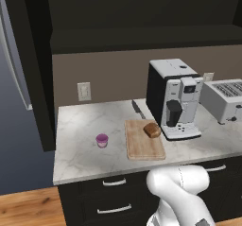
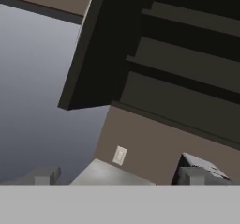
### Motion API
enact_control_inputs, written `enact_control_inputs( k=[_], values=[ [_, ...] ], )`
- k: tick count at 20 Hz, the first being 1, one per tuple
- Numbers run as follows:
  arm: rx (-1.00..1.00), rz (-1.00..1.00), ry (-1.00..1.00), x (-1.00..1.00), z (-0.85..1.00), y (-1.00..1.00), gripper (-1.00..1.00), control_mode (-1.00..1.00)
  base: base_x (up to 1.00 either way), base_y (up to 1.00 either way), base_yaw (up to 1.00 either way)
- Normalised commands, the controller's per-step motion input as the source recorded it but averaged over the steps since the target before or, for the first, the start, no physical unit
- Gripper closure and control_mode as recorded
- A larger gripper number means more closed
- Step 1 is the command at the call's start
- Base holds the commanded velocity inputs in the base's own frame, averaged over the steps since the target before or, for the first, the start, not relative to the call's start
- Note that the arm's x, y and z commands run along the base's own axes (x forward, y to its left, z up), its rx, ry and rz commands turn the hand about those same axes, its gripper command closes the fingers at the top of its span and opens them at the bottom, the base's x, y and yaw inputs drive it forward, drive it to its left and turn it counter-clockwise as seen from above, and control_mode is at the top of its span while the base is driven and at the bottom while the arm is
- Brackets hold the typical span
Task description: Pick the bread, place it on the cutting board, pick the jam, place it on the counter, and close the cabinet.
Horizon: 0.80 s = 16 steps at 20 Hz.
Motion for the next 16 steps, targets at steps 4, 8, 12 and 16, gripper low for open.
enact_control_inputs(
  k=[4, 8, 12, 16],
  values=[
    [0.00, 0.00, -0.05, 0.10, 0.00, 0.35, -1.00, -1.00, 0.00, 0.00, 0.00],
    [0.00, 0.00, -0.05, 0.17, 0.00, 0.37, -1.00, -1.00, 0.00, 0.00, 0.00],
    [0.00, 0.00, -0.02, 0.23, 0.00, 0.41, -1.00, -1.00, 0.00, 0.00, 0.00],
    [0.00, 0.00, -0.02, 0.18, 0.00, 0.40, -1.00, -1.00, 0.00, 0.00, 0.00]
  ],
)
